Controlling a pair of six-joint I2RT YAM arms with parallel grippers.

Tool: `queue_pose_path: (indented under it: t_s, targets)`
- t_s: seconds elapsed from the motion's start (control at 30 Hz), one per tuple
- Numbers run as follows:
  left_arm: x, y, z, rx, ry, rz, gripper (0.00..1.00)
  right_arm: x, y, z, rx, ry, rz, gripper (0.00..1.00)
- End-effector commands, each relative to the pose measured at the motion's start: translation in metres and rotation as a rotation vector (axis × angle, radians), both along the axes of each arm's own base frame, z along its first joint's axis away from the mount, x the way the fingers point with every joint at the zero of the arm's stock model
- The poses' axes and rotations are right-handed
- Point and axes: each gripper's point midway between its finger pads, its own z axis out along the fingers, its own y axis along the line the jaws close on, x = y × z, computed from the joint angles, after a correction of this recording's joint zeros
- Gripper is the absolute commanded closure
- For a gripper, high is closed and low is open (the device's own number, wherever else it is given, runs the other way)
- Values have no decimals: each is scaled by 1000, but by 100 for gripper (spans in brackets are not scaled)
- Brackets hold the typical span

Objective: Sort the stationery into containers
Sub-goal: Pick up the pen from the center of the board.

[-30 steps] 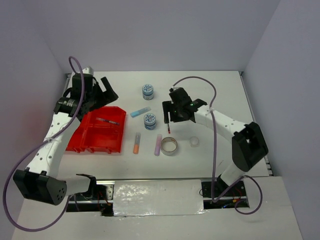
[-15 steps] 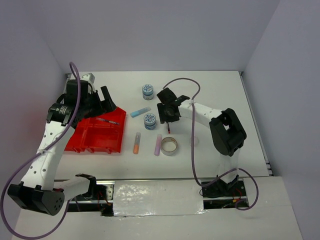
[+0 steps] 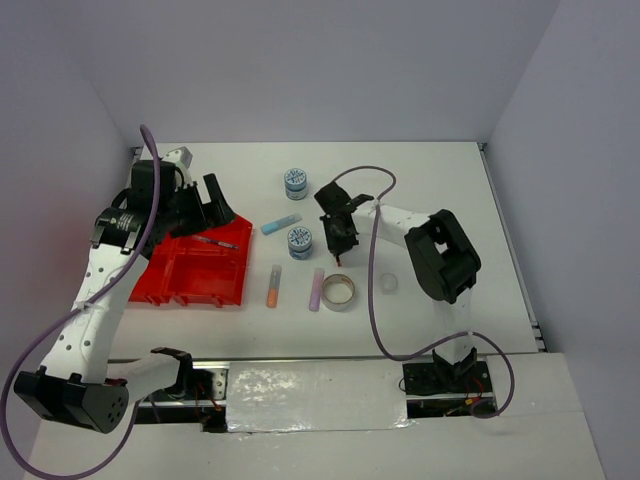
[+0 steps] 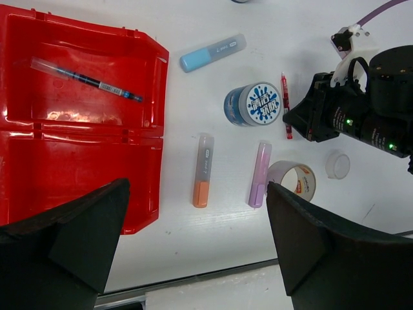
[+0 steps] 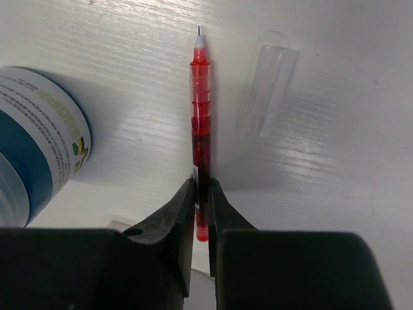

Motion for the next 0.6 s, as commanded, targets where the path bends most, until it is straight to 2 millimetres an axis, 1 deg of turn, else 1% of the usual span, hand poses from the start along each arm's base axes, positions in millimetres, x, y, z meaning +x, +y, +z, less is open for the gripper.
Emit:
queue_pose_path:
  t_s: [0.0,0.07,0.1,0.13,0.17,0.2,0.27,0.3,0.37,0.4,0.43,0.47,0.5,0.53,0.57]
  targets:
    - [1,0,15,6,-45,-28,1,-6,7,-14,37,41,-8,89]
    - [1,-1,15,5,-48,-31,1,-4,9,-12,46,41,-8,89]
    - [1,-1,16,2,-49,-33,1,0,12,-8,54,32,-1,92]
    - [1,-3,15,-3,-45,-40,1,3,15,-1,65,18,5,95]
    - [2,-5,16,-10,-50,-47,1,10,21,10,86,-6,14,100]
    - [2,-7,16,-19,-54,-60,1,16,24,20,112,-28,20,100]
    - [3,-20,19,-62,-66,-123,1,28,31,53,167,-90,28,100]
    - [4,-23,22,-73,-72,-135,1,40,32,77,194,-137,21,100]
    - [8,-29,25,-95,-78,-153,1,57,30,138,267,-247,4,100]
    - [12,-30,27,-102,-83,-154,1,64,18,176,307,-317,-24,100]
    - [15,-33,29,-113,-88,-159,1,68,9,198,324,-359,-40,100]
    - [21,-38,34,-132,-101,-161,1,71,-5,219,321,-397,-74,100]
    - [26,-42,39,-140,-112,-161,1,67,-20,246,333,-442,-96,100]
    - [31,-56,33,-143,-90,-186,1,72,-47,256,321,-456,-157,100]
    - [38,-61,33,-136,-87,-162,1,64,-69,255,295,-417,-205,100]
